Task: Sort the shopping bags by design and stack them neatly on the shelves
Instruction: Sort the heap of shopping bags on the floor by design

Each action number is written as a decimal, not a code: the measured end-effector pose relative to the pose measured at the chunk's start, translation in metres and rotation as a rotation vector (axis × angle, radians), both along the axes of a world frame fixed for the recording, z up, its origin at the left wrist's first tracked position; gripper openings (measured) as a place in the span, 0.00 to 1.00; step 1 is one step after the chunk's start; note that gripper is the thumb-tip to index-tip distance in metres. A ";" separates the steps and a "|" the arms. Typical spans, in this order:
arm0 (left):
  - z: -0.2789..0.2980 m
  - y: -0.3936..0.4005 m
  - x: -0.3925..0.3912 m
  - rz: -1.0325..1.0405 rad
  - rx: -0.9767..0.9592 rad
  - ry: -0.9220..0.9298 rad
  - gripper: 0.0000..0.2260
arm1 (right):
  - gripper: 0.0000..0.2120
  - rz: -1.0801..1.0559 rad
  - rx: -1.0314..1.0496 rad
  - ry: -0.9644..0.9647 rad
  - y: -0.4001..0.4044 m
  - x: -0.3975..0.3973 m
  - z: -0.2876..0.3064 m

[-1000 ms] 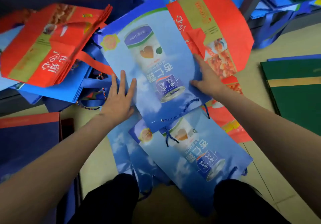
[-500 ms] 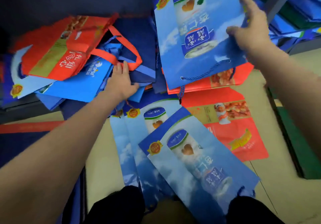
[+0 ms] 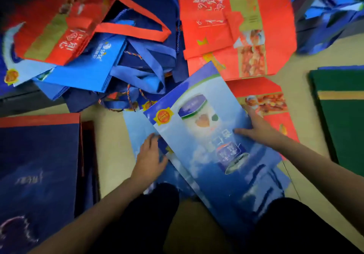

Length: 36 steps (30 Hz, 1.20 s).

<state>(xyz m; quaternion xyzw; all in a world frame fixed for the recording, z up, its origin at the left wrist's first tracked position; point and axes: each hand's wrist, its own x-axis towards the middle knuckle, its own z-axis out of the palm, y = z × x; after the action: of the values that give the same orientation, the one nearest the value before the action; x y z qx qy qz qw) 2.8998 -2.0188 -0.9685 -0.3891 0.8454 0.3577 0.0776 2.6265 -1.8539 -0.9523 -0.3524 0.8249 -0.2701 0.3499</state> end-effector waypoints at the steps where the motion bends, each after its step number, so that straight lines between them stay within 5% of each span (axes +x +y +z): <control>1: 0.001 -0.004 -0.004 0.062 -0.029 0.037 0.31 | 0.37 0.000 -0.032 0.037 -0.015 0.000 -0.001; 7: 0.013 -0.030 -0.014 0.611 -0.127 0.291 0.18 | 0.39 0.187 0.067 0.023 -0.030 -0.004 0.008; 9: 0.014 -0.030 -0.009 0.434 -0.103 0.195 0.20 | 0.39 0.251 0.154 0.005 -0.007 0.004 0.000; 12: 0.009 -0.011 -0.009 0.052 0.078 -0.139 0.37 | 0.39 0.257 0.412 0.086 0.026 0.026 -0.021; 14: 0.002 0.004 -0.012 -0.073 0.068 -0.316 0.36 | 0.42 0.241 0.513 0.190 0.030 0.031 -0.029; 20: -0.001 0.008 -0.023 0.010 0.061 -0.387 0.29 | 0.41 0.024 0.324 -0.008 0.002 0.029 -0.017; 30: -0.006 -0.038 -0.010 0.221 -0.002 -0.254 0.30 | 0.32 -0.253 0.131 0.094 -0.082 0.029 -0.003; 36: -0.009 -0.039 0.000 0.203 0.010 -0.304 0.31 | 0.38 -0.144 0.417 0.088 -0.108 0.082 -0.029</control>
<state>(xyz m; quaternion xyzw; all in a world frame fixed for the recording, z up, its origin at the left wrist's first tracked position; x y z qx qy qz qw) 2.8997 -2.0582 -0.9779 -0.5216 0.7786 0.3048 0.1699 2.7084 -1.9622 -0.9814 -0.2241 0.9004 -0.1026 0.3584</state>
